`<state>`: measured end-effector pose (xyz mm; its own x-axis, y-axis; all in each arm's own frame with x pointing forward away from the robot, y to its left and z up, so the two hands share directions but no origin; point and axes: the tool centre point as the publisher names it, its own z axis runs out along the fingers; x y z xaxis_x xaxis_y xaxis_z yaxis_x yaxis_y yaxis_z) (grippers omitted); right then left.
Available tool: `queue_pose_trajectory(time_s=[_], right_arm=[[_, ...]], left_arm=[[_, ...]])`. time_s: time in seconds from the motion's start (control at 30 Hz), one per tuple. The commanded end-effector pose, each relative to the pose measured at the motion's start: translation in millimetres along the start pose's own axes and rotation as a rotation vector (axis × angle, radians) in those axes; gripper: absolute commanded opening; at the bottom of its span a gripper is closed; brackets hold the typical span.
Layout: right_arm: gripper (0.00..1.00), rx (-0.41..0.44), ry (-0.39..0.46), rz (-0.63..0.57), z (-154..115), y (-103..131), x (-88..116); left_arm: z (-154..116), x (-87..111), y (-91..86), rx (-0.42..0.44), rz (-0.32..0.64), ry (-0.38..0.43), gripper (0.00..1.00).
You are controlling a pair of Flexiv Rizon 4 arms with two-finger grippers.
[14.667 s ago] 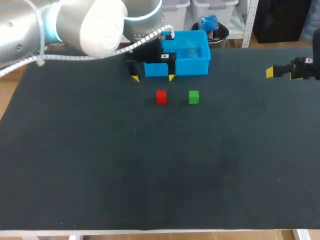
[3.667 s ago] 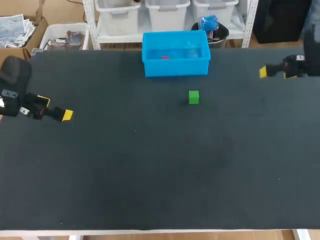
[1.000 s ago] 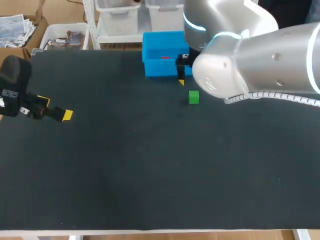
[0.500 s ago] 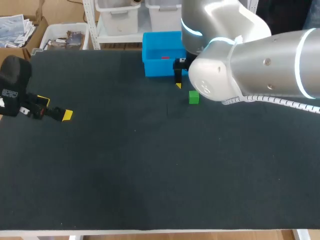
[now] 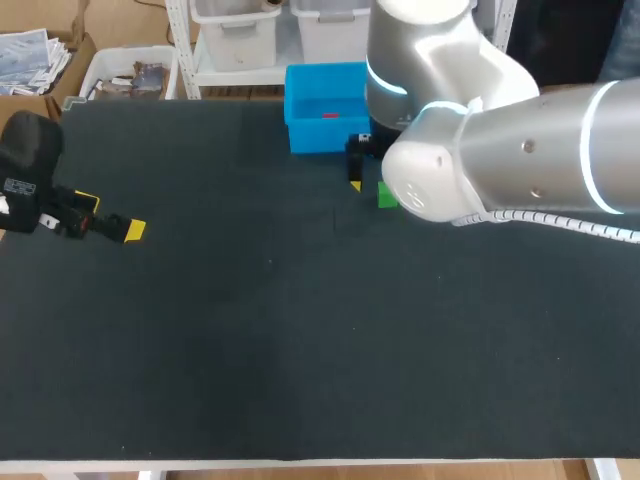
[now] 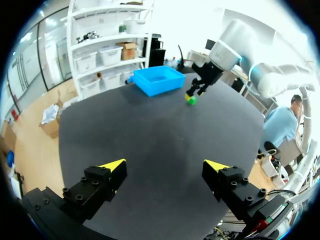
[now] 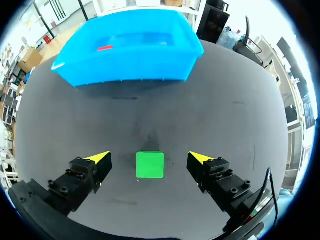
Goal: Use the left arm to pick the red cube and place it into the blue plastic box first, then use the right arm to grasp the green cube and put it into the same blue plastic box after the first action is fully finished.
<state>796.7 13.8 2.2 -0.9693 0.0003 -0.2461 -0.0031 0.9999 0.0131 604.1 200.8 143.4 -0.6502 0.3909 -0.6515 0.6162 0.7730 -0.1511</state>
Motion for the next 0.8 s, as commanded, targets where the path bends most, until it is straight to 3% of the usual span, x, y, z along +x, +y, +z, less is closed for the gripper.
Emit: queue_pose_trajectory(time_s=[0.03,0.4,0.43,0.5,0.8], right_arm=[[1.0,0.008,0.008,0.001,11,-1,-2],[1.0,0.017,0.025,0.008,19,-4,-3],[0.36,0.022,0.027,0.014,20,-5,-4],[0.0,0.026,0.03,0.025,21,-6,-4],[0.0,0.029,0.037,0.032,22,-7,-4]], left_arm=[[0,1.6,1.5,0.005,0.002,-0.007,1.0],[0,1.6,1.5,0.005,0.002,-0.007,1.0],[0,1.6,1.5,0.005,0.002,-0.007,1.0],[0,1.6,1.5,0.005,0.002,-0.007,1.0],[0,1.6,1.5,0.005,0.002,-0.007,1.0]])
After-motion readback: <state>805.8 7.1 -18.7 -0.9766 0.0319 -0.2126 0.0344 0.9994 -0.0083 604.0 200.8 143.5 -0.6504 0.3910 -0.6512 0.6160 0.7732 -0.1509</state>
